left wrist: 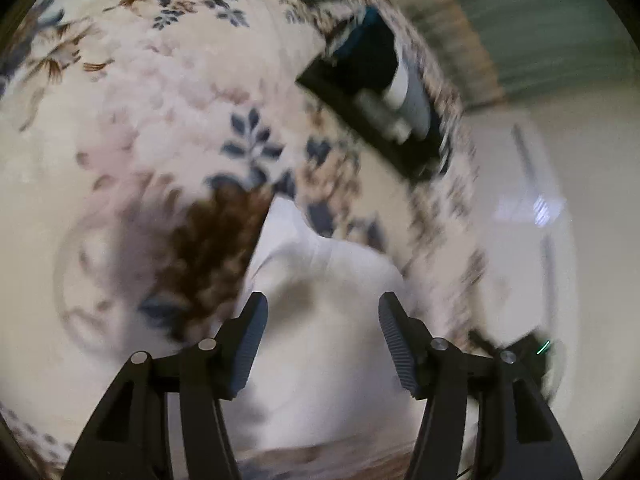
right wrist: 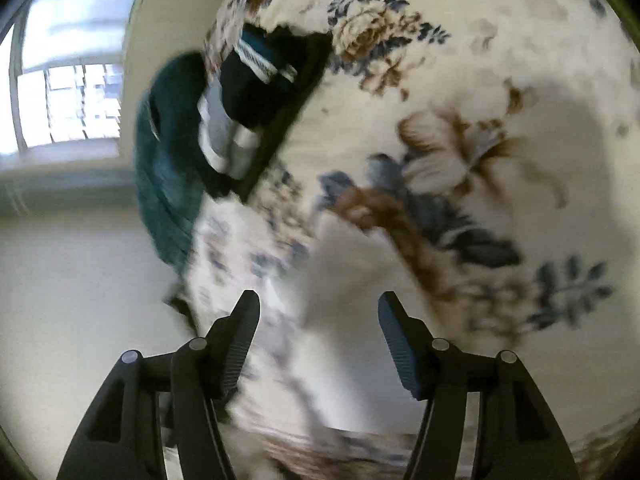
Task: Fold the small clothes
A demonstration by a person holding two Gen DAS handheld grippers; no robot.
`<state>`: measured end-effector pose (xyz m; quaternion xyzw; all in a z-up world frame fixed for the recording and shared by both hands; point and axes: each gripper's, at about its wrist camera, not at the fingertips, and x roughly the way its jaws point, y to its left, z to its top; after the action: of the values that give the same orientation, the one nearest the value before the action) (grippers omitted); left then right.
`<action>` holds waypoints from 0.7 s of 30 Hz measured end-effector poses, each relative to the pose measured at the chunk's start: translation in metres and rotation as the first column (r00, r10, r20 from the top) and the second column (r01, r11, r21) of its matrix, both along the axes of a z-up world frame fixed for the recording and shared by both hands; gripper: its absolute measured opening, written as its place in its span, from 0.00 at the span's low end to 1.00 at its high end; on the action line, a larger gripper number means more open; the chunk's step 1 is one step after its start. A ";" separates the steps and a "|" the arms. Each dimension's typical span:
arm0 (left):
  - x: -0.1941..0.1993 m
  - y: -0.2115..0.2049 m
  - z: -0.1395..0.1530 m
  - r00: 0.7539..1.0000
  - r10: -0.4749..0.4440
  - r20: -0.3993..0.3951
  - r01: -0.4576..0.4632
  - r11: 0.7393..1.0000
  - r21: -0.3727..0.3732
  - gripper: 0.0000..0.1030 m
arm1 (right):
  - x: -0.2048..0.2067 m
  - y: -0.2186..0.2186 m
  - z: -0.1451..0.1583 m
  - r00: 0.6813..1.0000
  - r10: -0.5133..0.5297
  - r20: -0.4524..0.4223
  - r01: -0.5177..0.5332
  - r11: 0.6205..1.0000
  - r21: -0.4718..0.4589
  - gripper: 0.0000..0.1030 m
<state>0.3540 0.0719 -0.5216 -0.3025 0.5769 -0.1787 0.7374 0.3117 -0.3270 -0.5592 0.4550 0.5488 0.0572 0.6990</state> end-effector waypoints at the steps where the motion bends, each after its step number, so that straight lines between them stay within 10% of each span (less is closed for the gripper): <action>1: -0.003 -0.007 -0.005 0.999 -0.042 -0.004 0.043 0.998 0.039 0.54 | 0.003 0.007 -0.004 0.998 0.061 -0.029 -0.063 0.996 -0.064 0.62; 6: 0.015 -0.042 -0.056 0.985 -0.136 -0.103 0.155 0.966 0.206 0.54 | 0.016 0.021 -0.034 0.978 0.176 -0.114 -0.195 0.962 -0.189 0.62; 13: 0.070 -0.043 -0.083 0.988 -0.049 -0.146 0.064 0.993 0.097 0.54 | 0.052 0.014 -0.076 0.988 0.093 -0.127 -0.102 0.992 -0.073 0.62; 15: 0.076 -0.040 -0.080 0.990 -0.048 -0.135 0.054 0.997 0.047 0.50 | 0.055 0.010 -0.082 0.992 0.046 -0.116 -0.049 0.999 -0.019 0.40; 17: 0.077 -0.035 -0.075 0.993 -0.035 -0.109 0.040 0.998 0.041 0.06 | 0.055 0.005 -0.082 0.994 0.008 -0.112 -0.011 1.000 -0.025 0.18; 21: 0.080 -0.029 -0.074 0.994 -0.037 -0.103 0.040 0.999 0.028 0.06 | 0.055 -0.002 -0.077 0.995 -0.048 -0.091 0.045 0.998 -0.033 0.05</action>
<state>0.4345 0.0429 -0.5953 -0.2889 0.6224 -0.1686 0.7076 0.3662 -0.3294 -0.6362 0.4590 0.5704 0.0116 0.6811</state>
